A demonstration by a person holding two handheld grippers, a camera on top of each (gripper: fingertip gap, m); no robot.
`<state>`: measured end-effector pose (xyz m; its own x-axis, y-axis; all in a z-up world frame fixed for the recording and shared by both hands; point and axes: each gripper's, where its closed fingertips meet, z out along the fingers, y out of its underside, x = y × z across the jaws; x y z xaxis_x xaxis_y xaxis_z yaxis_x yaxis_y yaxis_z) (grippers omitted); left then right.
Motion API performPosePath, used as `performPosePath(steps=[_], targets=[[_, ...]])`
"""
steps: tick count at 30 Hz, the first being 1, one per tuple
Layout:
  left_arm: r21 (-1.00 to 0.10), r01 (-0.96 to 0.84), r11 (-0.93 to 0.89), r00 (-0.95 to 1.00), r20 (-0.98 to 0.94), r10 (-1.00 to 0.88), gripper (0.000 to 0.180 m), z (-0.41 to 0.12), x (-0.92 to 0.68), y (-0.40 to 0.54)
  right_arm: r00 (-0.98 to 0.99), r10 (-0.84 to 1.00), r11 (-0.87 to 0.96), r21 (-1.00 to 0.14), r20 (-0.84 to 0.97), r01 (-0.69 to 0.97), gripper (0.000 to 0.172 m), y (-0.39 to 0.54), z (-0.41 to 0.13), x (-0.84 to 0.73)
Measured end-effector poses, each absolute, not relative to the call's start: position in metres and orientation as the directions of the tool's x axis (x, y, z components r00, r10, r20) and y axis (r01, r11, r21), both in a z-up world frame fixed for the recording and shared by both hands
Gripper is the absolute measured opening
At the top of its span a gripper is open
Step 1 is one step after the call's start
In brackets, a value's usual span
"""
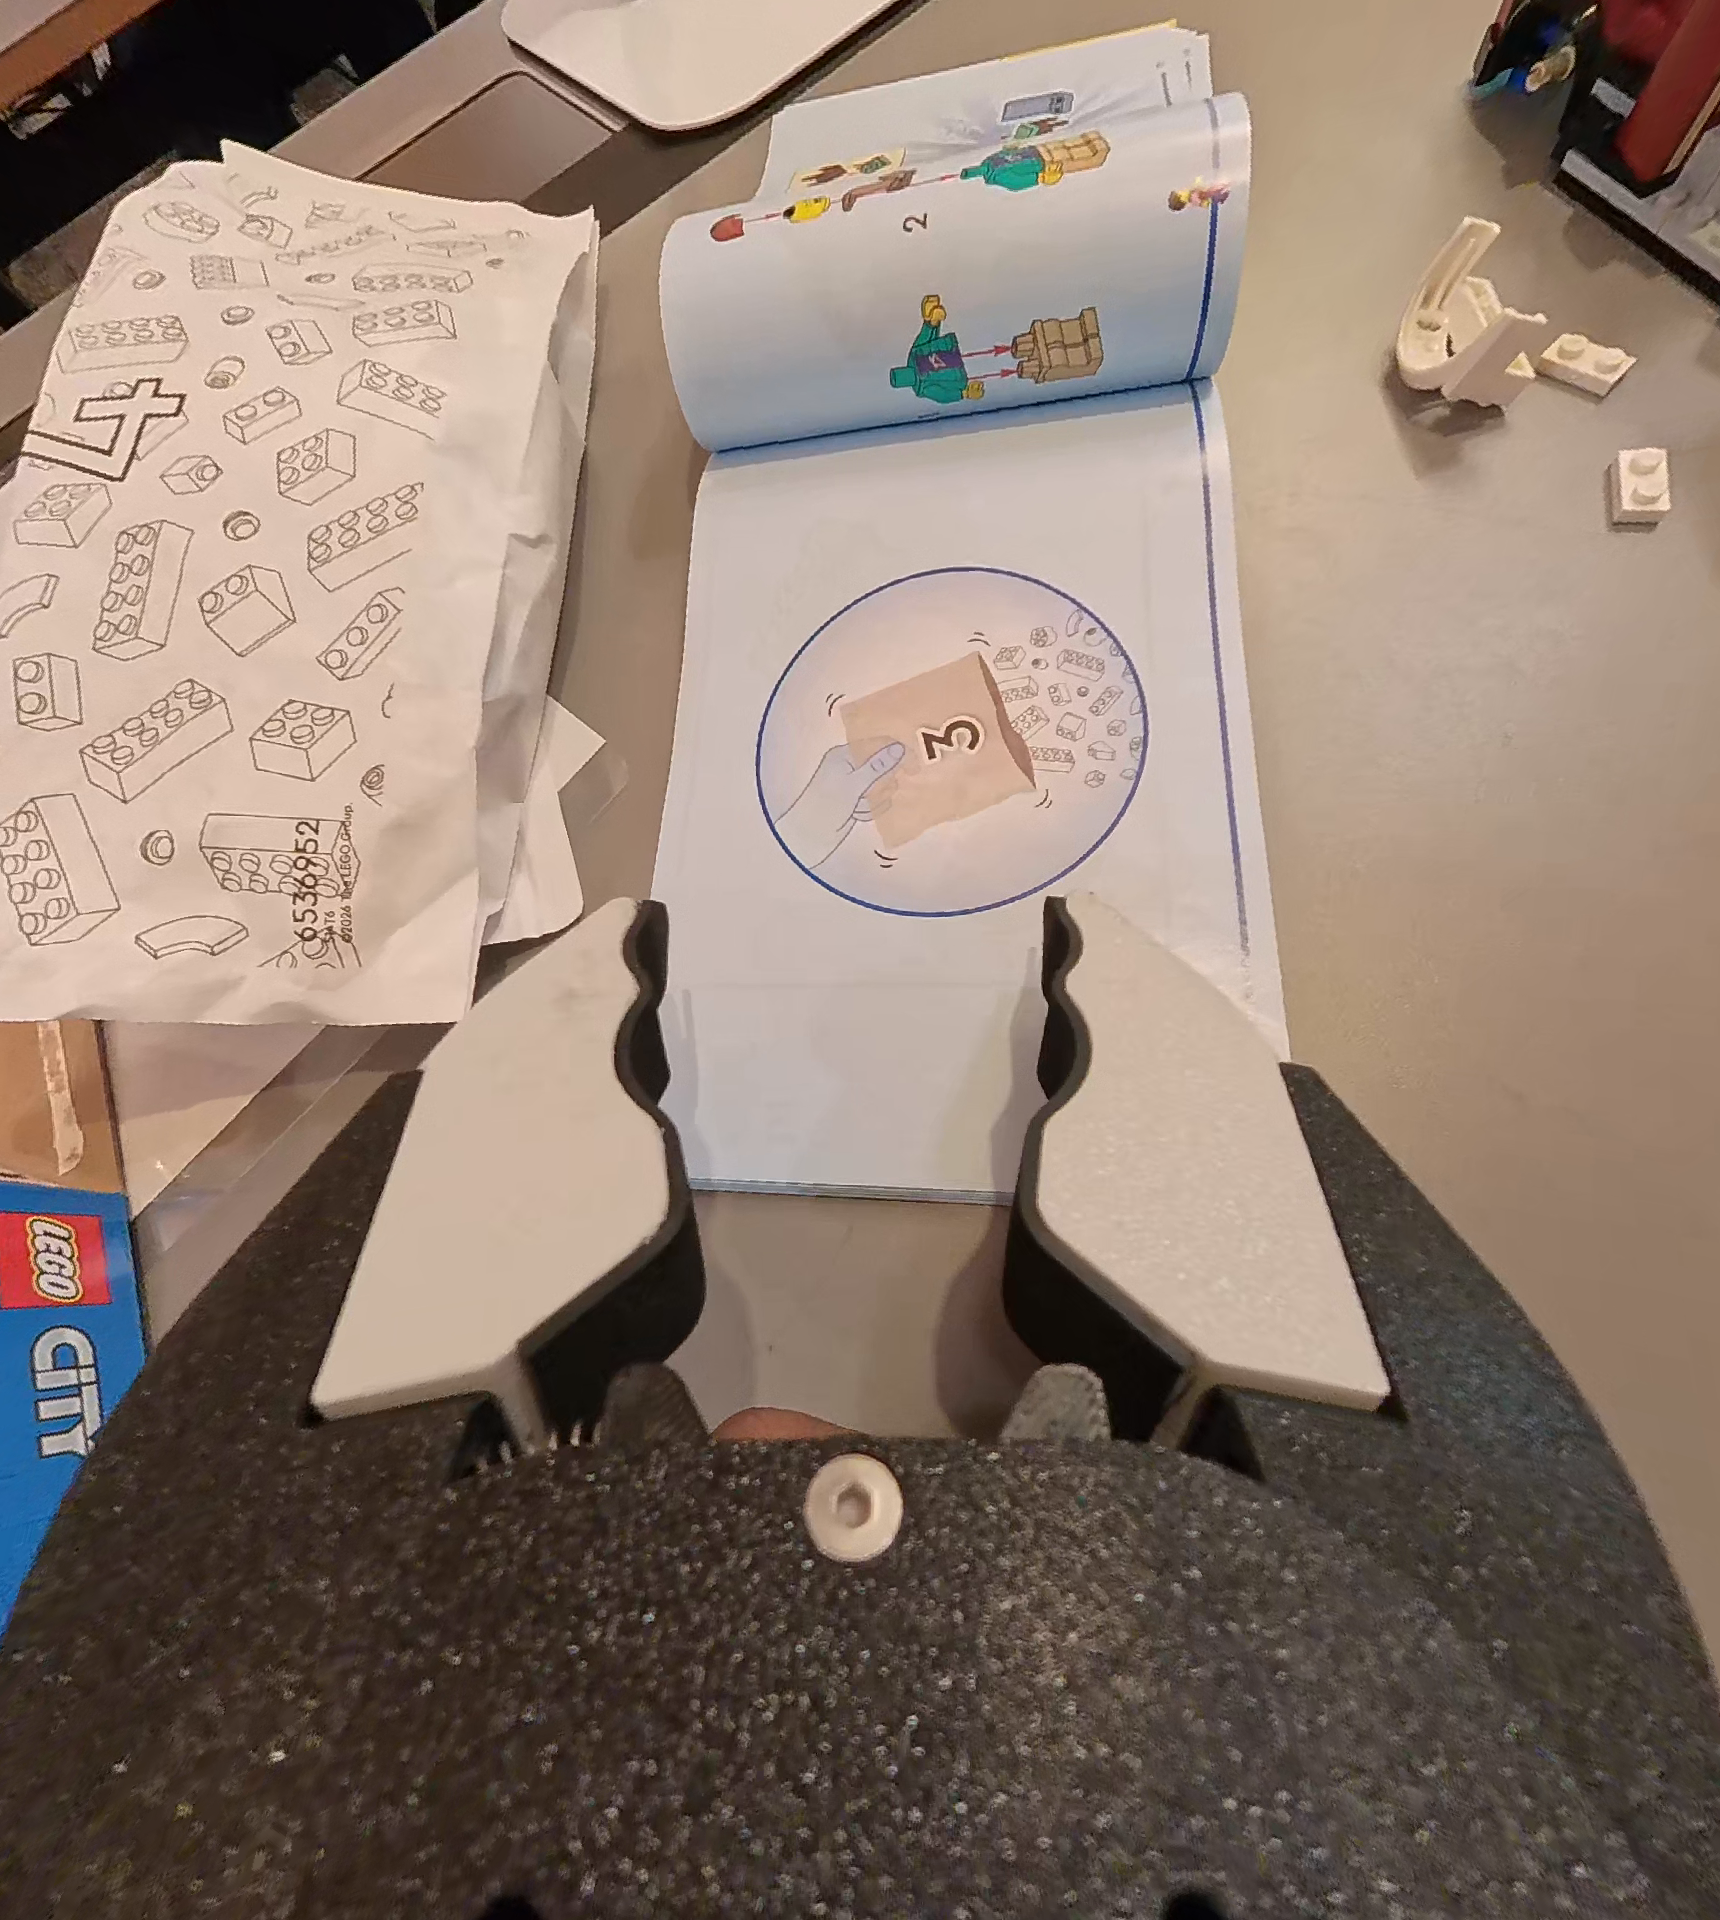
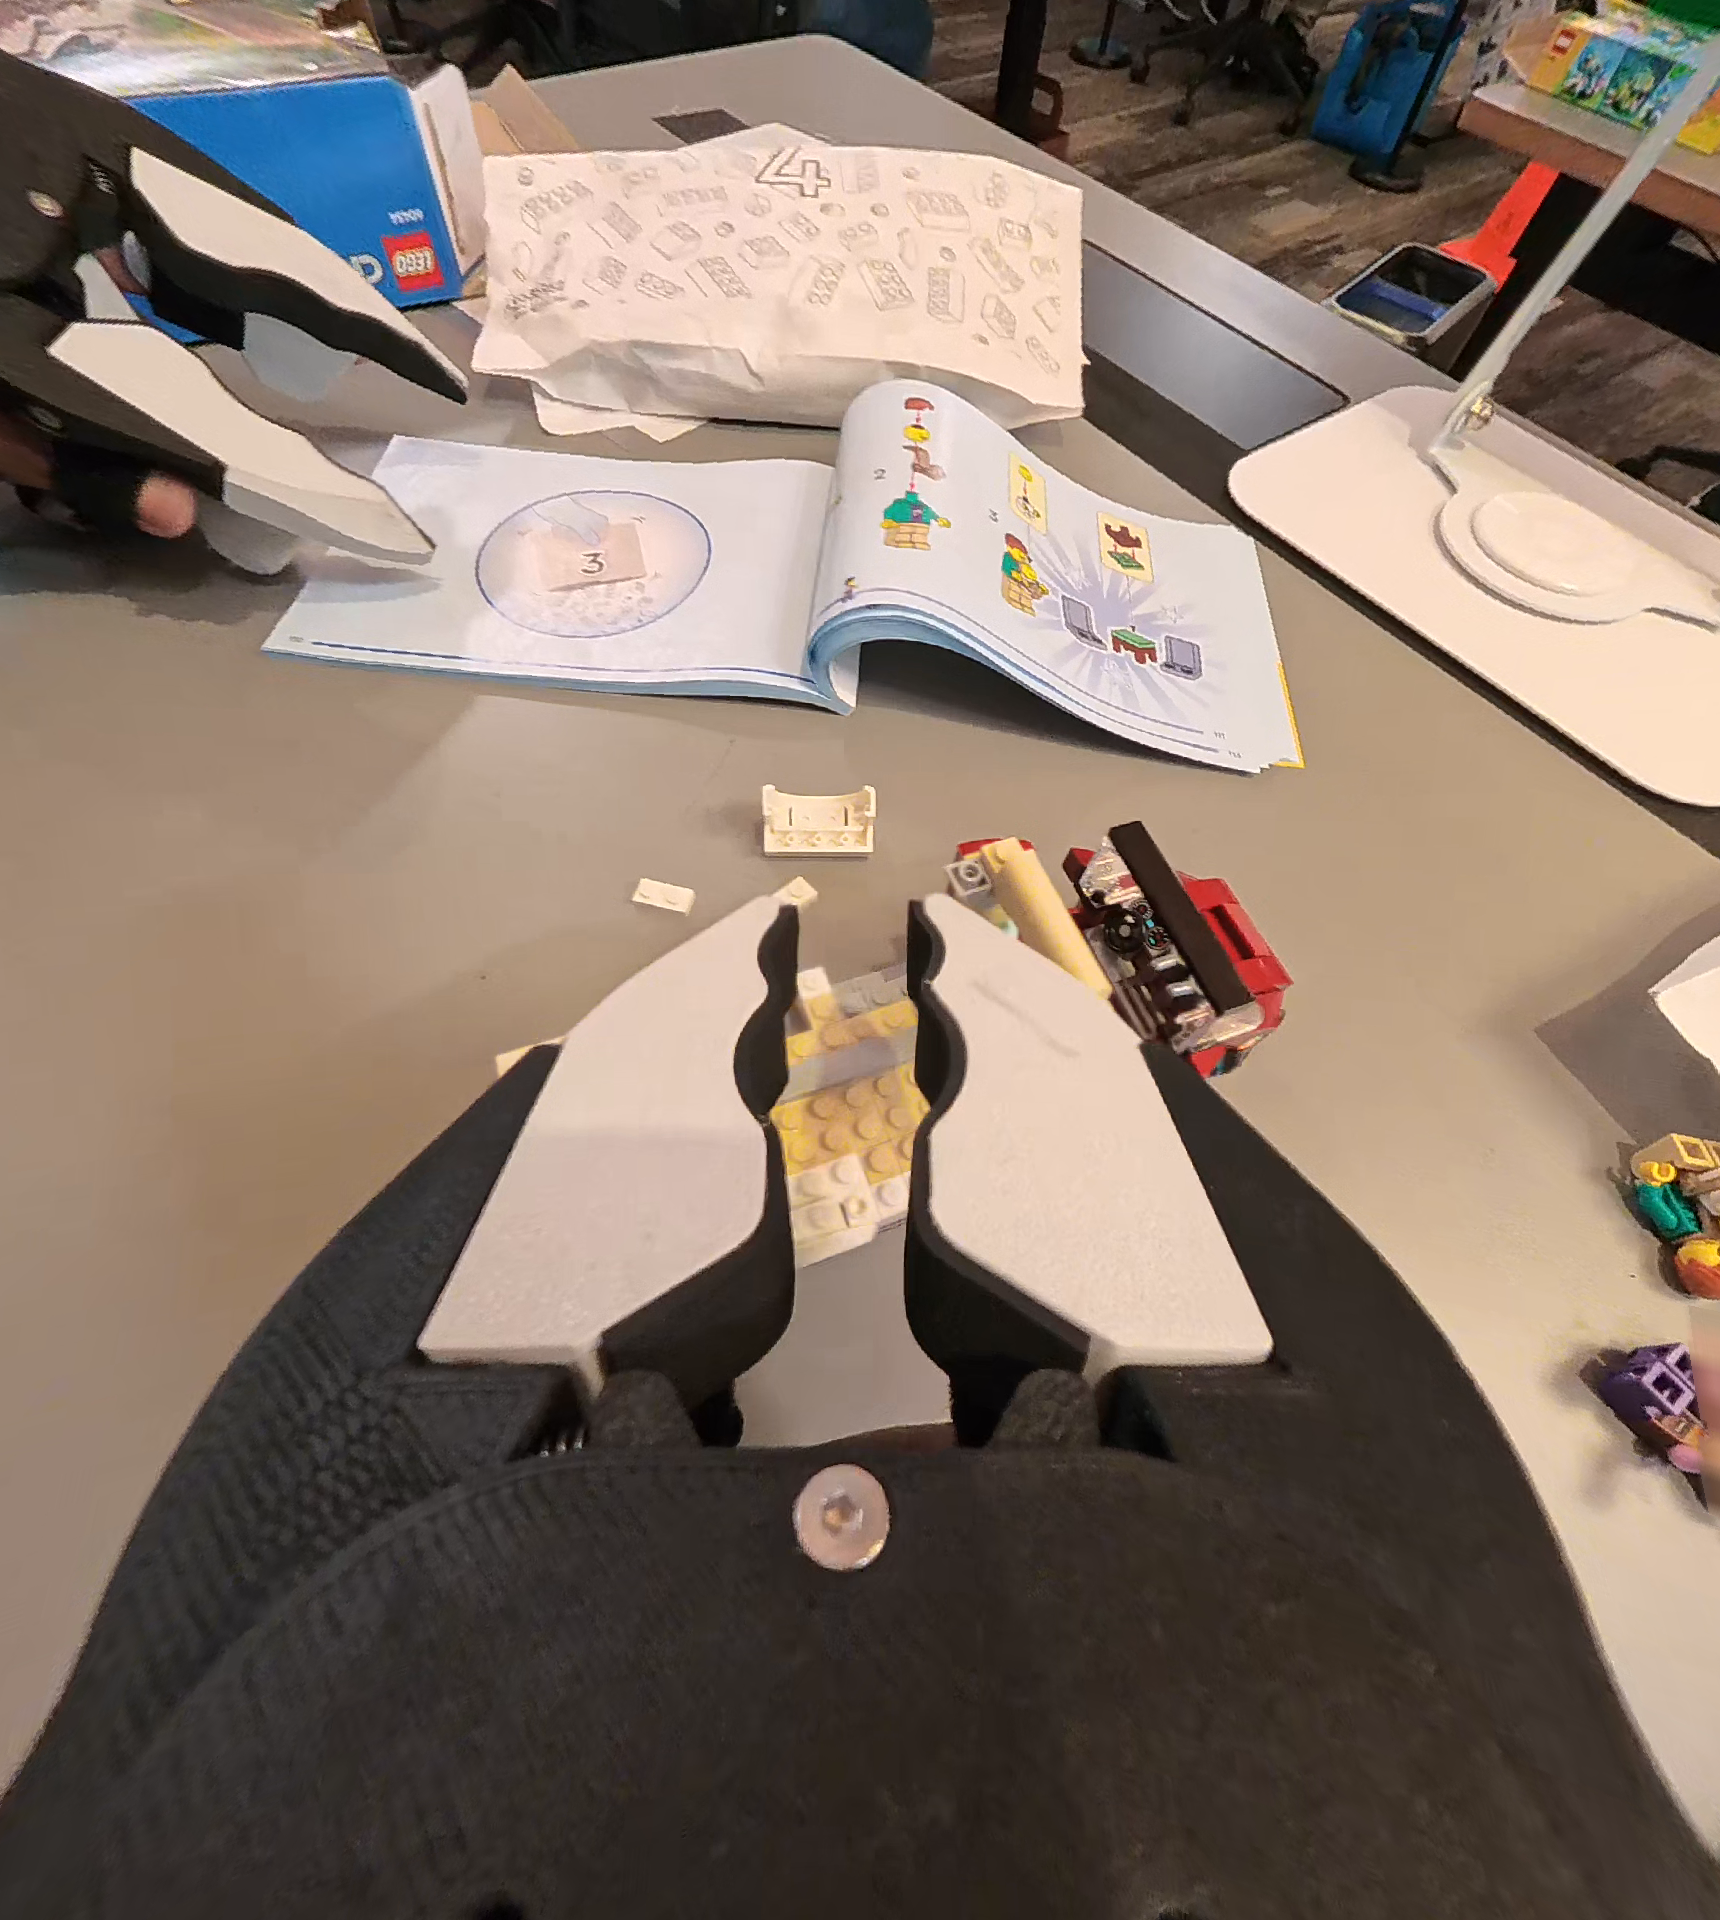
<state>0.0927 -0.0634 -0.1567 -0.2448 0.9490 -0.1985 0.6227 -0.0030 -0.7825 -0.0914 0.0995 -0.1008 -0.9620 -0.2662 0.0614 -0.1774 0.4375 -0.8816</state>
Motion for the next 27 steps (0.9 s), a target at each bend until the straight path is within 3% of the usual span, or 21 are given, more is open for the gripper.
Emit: performPosePath(steps=[27], targets=[[-0.738,0.675,-0.026,-0.283,-0.291,0.914,0.07,-0.164,0.094,-0.069,-0.937,-0.347,0.459,-0.867,0.024,-0.192,0.024,0.15,-0.12,-0.085]])
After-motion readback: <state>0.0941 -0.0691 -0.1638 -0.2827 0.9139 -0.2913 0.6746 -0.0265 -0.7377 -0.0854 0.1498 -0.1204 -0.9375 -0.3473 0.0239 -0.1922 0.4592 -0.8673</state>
